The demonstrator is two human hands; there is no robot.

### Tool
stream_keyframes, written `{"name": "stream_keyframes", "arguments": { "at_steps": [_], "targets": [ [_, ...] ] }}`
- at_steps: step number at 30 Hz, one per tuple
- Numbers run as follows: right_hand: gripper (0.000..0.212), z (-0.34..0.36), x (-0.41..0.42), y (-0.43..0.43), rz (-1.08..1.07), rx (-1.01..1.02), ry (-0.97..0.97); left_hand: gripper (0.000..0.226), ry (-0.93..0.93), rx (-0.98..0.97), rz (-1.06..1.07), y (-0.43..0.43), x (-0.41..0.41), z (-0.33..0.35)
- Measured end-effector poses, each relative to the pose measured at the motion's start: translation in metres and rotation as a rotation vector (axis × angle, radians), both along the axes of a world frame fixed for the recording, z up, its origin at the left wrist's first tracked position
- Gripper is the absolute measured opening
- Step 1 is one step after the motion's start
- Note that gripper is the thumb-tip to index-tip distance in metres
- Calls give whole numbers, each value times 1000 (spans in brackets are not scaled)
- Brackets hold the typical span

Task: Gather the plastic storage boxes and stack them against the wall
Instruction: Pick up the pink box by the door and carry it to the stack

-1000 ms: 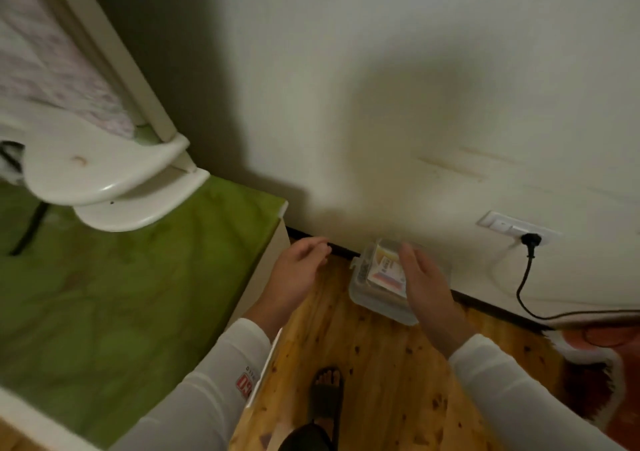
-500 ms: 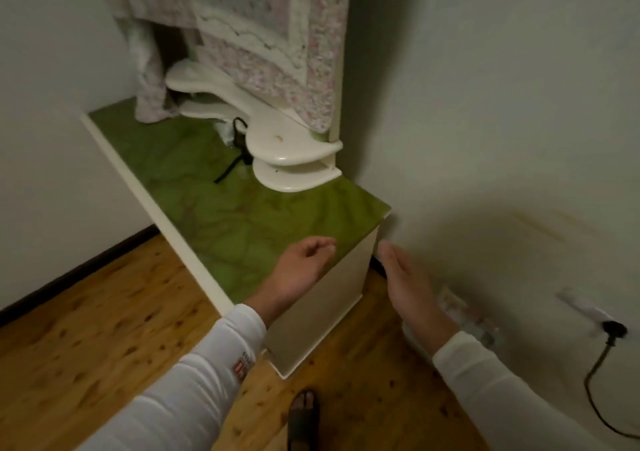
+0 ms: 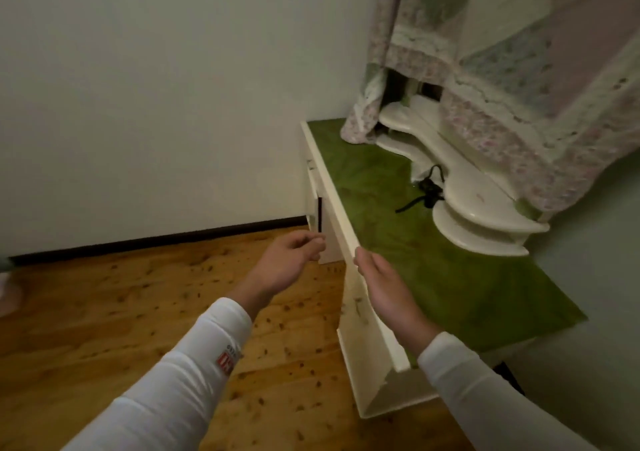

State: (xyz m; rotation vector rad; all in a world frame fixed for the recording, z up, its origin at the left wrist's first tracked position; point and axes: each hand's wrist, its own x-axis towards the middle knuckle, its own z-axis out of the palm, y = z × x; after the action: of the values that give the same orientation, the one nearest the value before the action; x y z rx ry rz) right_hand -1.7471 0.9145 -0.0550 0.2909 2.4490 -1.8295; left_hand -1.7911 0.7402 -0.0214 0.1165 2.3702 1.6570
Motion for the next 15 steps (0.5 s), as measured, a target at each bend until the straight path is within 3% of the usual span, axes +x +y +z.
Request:
{"name": "stream_keyframes", "arguments": {
  "at_steps": [5,15],
  "targets": [
    [61,7,-48,-120,196,14,-22,37,12,29,214,-131,-23,-5],
    [78,10,-131,-391,490,1,-45,43,27,-14,506,-410,-51,-7]
  ]
}}
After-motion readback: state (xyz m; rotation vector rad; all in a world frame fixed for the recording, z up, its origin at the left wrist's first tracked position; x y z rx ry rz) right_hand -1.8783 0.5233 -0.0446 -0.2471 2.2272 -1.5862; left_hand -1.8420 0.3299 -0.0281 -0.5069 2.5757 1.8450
